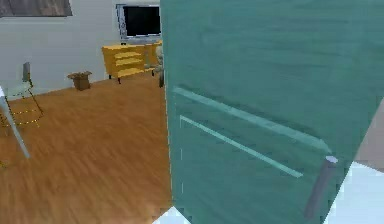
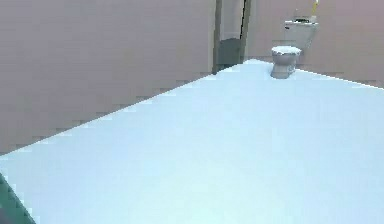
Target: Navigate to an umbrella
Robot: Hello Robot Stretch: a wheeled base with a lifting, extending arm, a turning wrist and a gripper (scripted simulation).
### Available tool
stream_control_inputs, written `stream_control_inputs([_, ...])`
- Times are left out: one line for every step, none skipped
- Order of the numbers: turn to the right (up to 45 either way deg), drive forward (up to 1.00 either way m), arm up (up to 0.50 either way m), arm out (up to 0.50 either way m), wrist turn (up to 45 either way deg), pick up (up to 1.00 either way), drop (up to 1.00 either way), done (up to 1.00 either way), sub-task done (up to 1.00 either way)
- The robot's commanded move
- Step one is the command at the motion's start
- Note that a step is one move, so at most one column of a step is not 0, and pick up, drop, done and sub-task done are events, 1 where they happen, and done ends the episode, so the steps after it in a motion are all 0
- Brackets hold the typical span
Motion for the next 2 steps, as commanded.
stream_control_inputs([-21.0, 0.00, 0.00, 0.00, 0.0, 0.00, 0.00, 0.00, 0.00])
stream_control_inputs([0.0, 0.85, 0.00, 0.00, 0.0, 0.00, 0.00, 0.00, 0.00])
